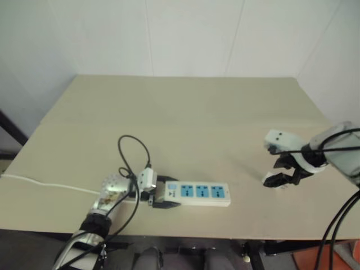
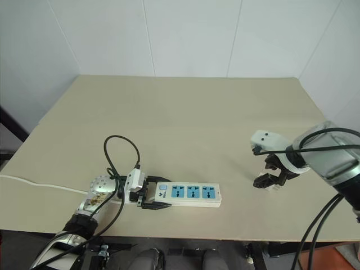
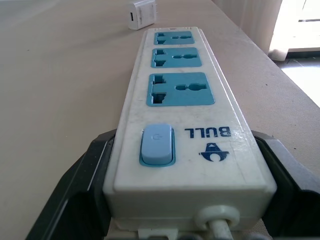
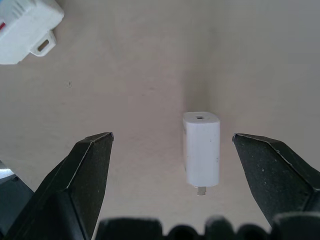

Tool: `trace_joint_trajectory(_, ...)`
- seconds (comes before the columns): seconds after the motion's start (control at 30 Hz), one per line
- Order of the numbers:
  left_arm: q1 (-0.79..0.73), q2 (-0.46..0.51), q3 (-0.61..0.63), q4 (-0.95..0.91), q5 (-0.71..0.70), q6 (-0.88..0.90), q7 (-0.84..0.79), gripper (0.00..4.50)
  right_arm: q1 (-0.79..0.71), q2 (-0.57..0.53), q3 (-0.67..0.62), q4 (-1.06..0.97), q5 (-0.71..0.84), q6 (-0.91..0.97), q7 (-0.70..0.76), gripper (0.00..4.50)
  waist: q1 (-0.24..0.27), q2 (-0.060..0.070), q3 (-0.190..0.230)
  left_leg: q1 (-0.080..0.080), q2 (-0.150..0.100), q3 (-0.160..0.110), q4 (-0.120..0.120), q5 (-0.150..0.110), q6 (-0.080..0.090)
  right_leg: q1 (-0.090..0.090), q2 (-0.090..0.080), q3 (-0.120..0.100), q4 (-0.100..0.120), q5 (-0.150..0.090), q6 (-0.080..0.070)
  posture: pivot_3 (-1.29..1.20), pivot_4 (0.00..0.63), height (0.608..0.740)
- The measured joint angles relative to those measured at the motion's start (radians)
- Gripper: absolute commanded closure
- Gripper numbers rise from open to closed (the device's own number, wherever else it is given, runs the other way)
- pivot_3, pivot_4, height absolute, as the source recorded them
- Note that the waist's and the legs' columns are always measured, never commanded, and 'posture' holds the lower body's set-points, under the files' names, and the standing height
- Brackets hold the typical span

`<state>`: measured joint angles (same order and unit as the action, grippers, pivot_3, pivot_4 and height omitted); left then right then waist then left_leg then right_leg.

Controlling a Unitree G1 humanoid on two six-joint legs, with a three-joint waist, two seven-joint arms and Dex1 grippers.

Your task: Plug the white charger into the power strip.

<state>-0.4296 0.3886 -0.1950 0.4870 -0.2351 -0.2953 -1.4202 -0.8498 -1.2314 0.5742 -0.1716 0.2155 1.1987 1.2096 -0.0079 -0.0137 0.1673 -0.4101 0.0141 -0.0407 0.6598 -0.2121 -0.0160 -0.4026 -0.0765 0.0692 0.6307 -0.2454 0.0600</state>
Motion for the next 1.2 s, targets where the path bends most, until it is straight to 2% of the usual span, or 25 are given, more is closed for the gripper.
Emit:
trace_joint_trajectory(0.3,0.000,0.000,-0.001,-0.002,0.000,0.008,0.004,1.18,0.032,0.106,0.043,0.088,-0.092,-0.057,-0.053,0.00,0.000,0.000,0.000,0.000,0.000,0.000,0.000,0.000,0.000,0.000,0.000,0.000,0.000,0.000,0.000,0.00,0.150,0.740)
trace_joint_trajectory(0.63,0.006,0.002,0.000,-0.011,0.000,0.012,0.011,1.18,0.043,0.134,0.073,0.195,-0.185,-0.146,-0.030,0.00,-0.002,0.000,0.000,0.000,0.000,0.000,0.000,0.000,0.000,0.001,0.000,0.000,0.001,0.001,0.000,0.00,0.150,0.740)
trace_joint_trajectory(0.73,0.008,0.002,0.000,-0.015,0.000,0.013,0.013,1.18,0.043,0.147,0.075,0.209,-0.197,-0.160,-0.017,0.60,-0.002,0.000,0.000,0.000,0.000,0.000,0.001,0.000,0.000,0.001,0.000,0.000,0.001,0.001,0.000,0.00,0.150,0.740)
trace_joint_trajectory(1.0,0.014,0.006,-0.001,-0.016,0.000,0.018,0.029,1.18,0.044,0.179,0.075,0.217,-0.212,-0.178,-0.001,3.33,-0.005,-0.002,-0.001,0.005,0.000,0.000,0.001,0.000,0.000,0.005,0.000,0.000,0.000,0.001,0.001,0.00,0.150,0.740)
trace_joint_trajectory(1.2,0.014,0.009,-0.002,-0.016,0.001,0.021,0.032,1.18,0.051,0.189,0.067,0.214,-0.233,-0.194,-0.001,3.35,-0.006,-0.003,-0.002,0.006,0.000,0.000,0.001,0.000,0.000,0.007,0.000,0.000,0.000,0.001,0.001,0.00,0.150,0.740)
